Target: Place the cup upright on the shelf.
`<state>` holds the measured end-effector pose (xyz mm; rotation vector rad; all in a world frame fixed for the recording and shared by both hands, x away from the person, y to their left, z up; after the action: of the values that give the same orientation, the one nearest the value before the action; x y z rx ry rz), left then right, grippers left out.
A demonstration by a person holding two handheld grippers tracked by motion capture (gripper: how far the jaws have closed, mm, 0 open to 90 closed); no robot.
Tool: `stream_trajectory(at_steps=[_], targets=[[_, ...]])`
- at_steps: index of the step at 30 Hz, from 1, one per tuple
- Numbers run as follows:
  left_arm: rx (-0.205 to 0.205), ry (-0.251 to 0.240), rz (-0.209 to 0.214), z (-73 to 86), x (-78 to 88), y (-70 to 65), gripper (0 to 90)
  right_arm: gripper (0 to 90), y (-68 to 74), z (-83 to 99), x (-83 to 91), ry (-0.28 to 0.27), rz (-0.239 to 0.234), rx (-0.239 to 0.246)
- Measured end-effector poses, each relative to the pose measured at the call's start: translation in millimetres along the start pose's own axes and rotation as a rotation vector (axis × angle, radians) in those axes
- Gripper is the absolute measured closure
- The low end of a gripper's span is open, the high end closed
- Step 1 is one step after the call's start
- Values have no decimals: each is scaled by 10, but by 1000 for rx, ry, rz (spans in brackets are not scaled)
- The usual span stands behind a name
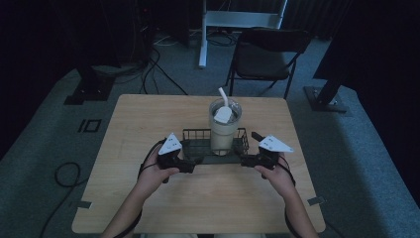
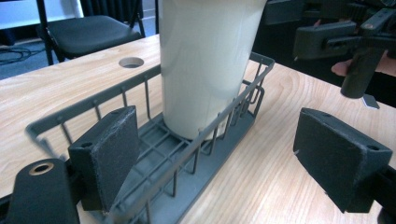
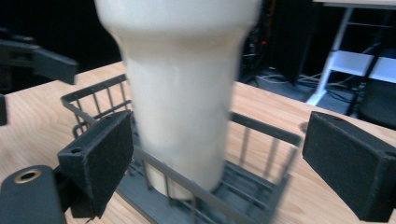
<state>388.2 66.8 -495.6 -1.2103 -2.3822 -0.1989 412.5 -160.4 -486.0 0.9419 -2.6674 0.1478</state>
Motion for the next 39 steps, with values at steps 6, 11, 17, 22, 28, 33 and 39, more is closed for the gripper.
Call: stream_trajectory(at_steps=[6,11,17,22,28,33,39], targets=[[9,6,-17,168,127,41,149,88,-140,144,214,14,55,-20],[40,9,-38,304,241,137,149,88,-227,281,349,27,82,-37],[50,19,-57,440,375,205,148,88,-317,465,504,49,120,-63],[62,40,-80,616,502,276,148,88,-391,631,631,67,149,-86],[103,42,-106,823,656,357,148,88,-429,801,751,102,176,-92],[121,61,-149,978,790,429,148,88,-460,921,859,139,197,-92],[158,69,-186,1135,974,496,148,88,-498,1063,953,175,216,-124]])
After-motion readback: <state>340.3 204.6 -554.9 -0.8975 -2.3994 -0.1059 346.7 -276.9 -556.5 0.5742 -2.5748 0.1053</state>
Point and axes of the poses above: each handheld gripper's, and its own axes: x roughly backward along the jaws, z roughly out of its underside, y roughly to its left, the point moved 8 cm from there along -x, roughly forward along the jaws, and after that the axes turned 5 degrees about y, right-handed, at the moved point
